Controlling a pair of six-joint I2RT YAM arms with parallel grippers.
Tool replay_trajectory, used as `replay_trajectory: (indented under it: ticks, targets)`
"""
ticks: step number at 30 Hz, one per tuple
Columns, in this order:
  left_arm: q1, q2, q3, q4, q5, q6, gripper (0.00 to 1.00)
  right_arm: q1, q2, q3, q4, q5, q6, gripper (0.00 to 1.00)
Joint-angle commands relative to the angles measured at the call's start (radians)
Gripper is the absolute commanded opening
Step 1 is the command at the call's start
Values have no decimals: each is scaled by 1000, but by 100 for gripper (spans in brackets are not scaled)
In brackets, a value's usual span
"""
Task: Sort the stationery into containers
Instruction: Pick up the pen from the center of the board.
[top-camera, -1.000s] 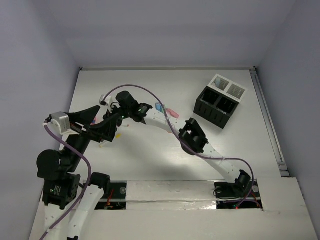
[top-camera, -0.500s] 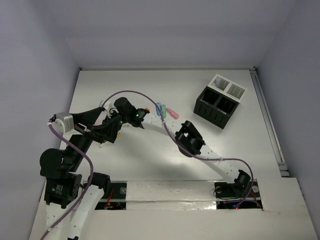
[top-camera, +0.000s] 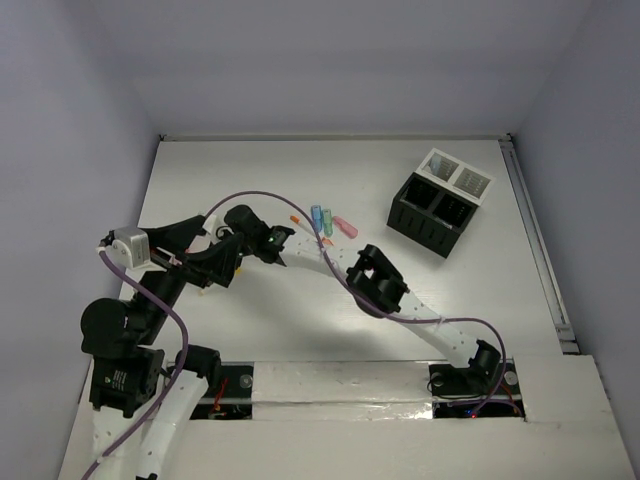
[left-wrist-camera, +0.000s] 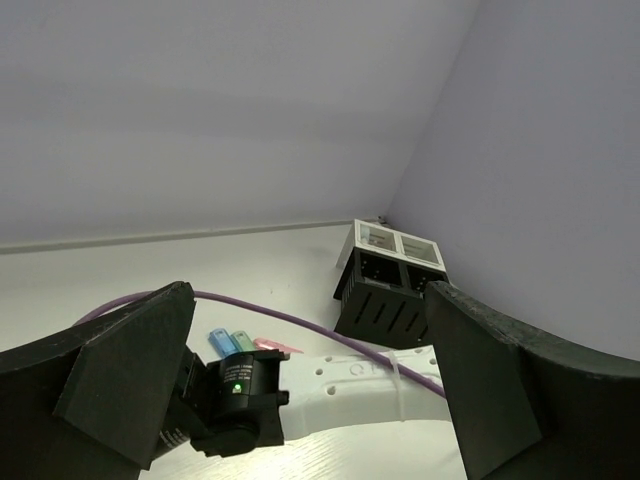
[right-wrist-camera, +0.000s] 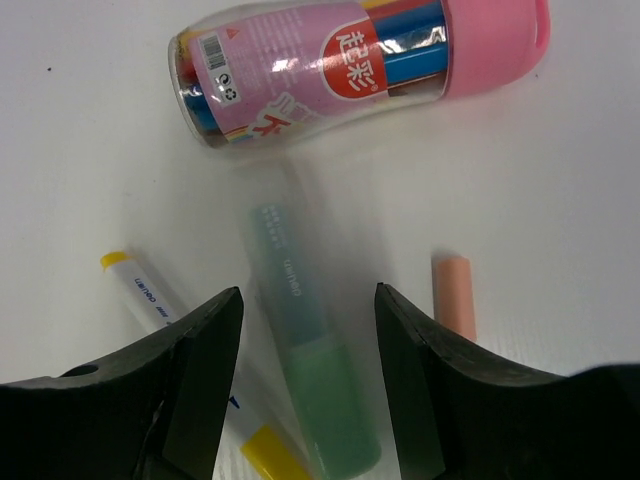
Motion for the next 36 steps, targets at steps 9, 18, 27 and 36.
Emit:
replay_trajectory:
  ticks: [9,18,27,36]
  targets:
    - [-5,-15,-19,46,5,12,99,7,-124,-225,13,126,-107,41]
    - [-5,-15,-45,52,-4,9,99,7,-199,-318,79,130,-123,28]
    - [-5,-20,-64,67,-26,12,99,-2,-367,-491,280,97,-48,22]
    - [-5,-26,-76,75,-53,20,99,-141,-689,-870,660,62,204,21]
